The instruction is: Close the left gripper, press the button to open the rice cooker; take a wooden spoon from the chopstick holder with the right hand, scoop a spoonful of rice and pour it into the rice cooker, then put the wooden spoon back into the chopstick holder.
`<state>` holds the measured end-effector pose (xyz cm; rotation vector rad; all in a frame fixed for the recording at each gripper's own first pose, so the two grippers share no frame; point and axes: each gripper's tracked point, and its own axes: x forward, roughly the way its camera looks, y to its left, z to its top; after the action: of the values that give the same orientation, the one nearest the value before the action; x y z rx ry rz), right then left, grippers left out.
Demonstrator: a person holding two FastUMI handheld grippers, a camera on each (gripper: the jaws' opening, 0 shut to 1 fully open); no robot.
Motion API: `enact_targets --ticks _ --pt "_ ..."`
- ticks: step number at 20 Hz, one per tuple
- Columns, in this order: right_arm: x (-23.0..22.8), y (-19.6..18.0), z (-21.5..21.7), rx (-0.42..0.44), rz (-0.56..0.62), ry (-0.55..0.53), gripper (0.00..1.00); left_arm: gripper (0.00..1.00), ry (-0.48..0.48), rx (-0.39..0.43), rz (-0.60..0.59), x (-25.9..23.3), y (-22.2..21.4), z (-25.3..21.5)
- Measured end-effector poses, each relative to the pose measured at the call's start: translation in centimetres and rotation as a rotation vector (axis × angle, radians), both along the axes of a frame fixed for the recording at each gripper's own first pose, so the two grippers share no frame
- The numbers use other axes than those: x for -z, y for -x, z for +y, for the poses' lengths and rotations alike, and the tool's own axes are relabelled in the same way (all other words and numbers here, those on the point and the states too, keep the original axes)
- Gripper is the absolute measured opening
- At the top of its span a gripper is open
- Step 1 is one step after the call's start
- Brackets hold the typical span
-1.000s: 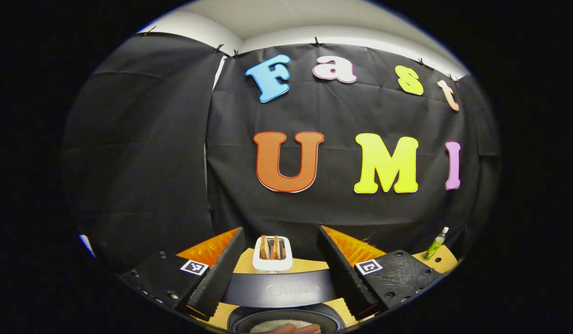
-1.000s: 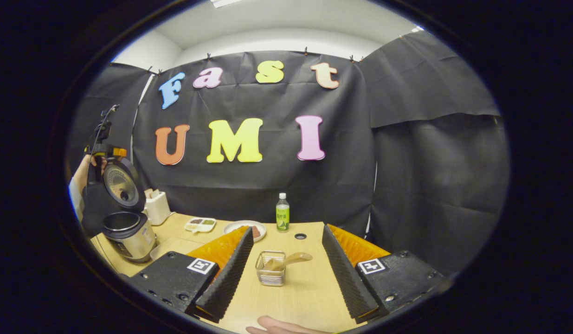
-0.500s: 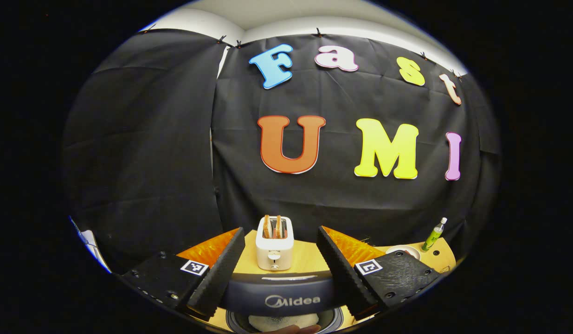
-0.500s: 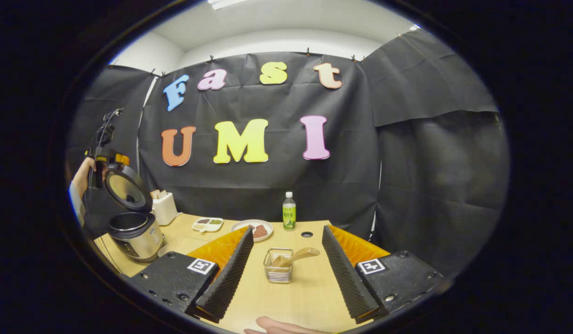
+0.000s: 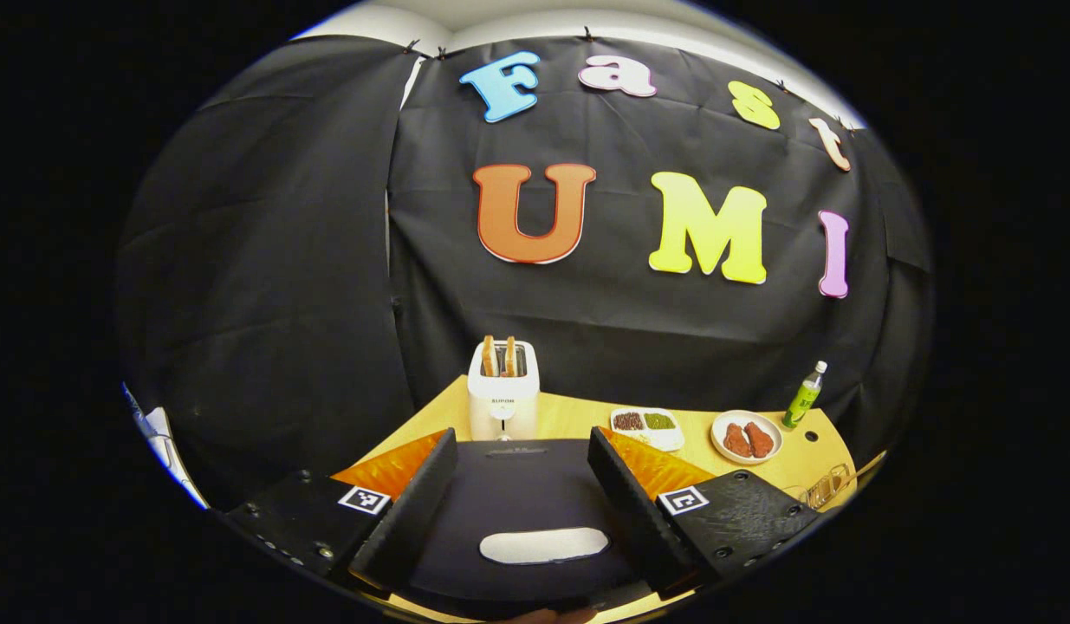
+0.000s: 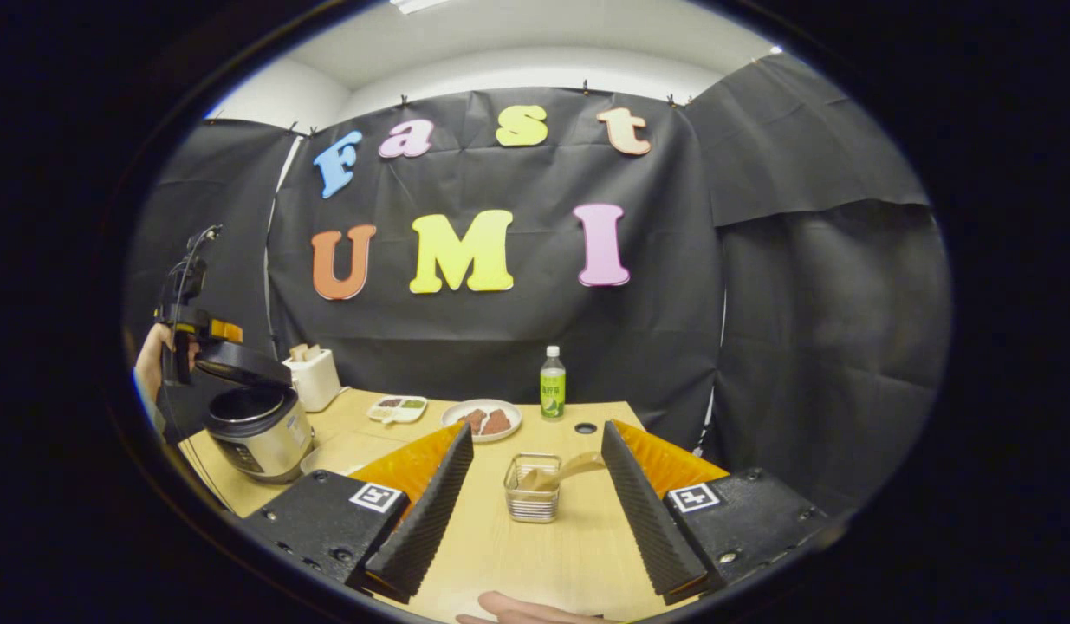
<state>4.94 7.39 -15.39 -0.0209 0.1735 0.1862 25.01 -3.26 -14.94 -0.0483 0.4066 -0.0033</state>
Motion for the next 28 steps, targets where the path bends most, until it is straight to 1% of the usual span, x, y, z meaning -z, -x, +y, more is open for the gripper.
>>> enact_targets --ticks 2,4,6,10,13,15,18,19,20,21,25,28 --pt "0.3 -0.1 0.4 -0.008 0.011 -0.001 0.97 0.96 0.006 0.017 0.018 1.6 0.8 -0.4" --pt "0.8 -0.3 0.8 -0.019 0.023 0.006 0.97 0.94 0.003 0.026 0.023 2.7 1.5 -0.6" --pt "1.0 -0.4 1.3 -0.028 0.029 0.018 0.97 0.94 -0.003 0.027 0.026 3.8 2.0 -0.7" --pt "2.0 -0.4 2.3 -0.061 0.047 0.033 0.97 0.95 -0.009 0.034 -0.019 4.5 2.9 -0.8" --pt "2.9 -0.8 2.5 -0.073 0.068 0.048 0.97 0.96 -0.034 0.027 -0.040 5.2 3.4 -0.8" --pt "3.2 -0.8 2.5 -0.073 0.078 0.052 0.97 0.96 -0.059 0.013 -0.029 5.9 3.9 -0.8" --pt "3.8 -0.8 2.5 -0.079 0.088 0.054 0.97 0.96 -0.056 0.007 -0.019 6.8 5.4 -1.1" --pt "4.0 -0.9 2.5 -0.080 0.092 0.056 0.97 0.96 -0.053 0.006 -0.028 6.7 5.8 -1.2" --pt "4.3 -0.9 2.4 -0.080 0.098 0.060 0.97 1.00 -0.054 0.008 -0.035 6.6 6.5 -1.2" --pt "4.5 -0.9 2.4 -0.080 0.103 0.061 0.97 0.96 -0.056 0.009 -0.038 6.6 7.1 -1.2" --pt "5.2 -1.1 2.0 -0.063 0.113 0.071 0.97 0.96 -0.059 -0.007 -0.053 6.3 9.4 -1.3" --pt "5.4 -0.7 2.4 -0.079 0.106 0.080 0.97 0.96 -0.062 -0.018 -0.067 6.1 10.8 -1.7"
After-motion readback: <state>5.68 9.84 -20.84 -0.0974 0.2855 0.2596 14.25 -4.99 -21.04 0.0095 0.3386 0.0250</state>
